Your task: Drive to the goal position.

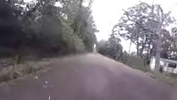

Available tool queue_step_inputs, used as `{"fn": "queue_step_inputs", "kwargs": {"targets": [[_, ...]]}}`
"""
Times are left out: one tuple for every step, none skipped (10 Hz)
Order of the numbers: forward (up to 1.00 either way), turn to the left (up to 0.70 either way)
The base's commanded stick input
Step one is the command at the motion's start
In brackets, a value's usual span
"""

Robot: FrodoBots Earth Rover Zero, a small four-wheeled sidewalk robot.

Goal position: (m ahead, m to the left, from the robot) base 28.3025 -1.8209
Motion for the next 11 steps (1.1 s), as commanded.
{"fn": "queue_step_inputs", "kwargs": {"targets": [[0.70, 0.00], [0.70, 0.00], [0.70, 0.00], [0.70, 0.00], [0.70, 0.00], [0.70, 0.00], [0.70, 0.00], [0.70, 0.00], [0.70, 0.00], [0.70, 0.00], [0.70, 0.00]]}}
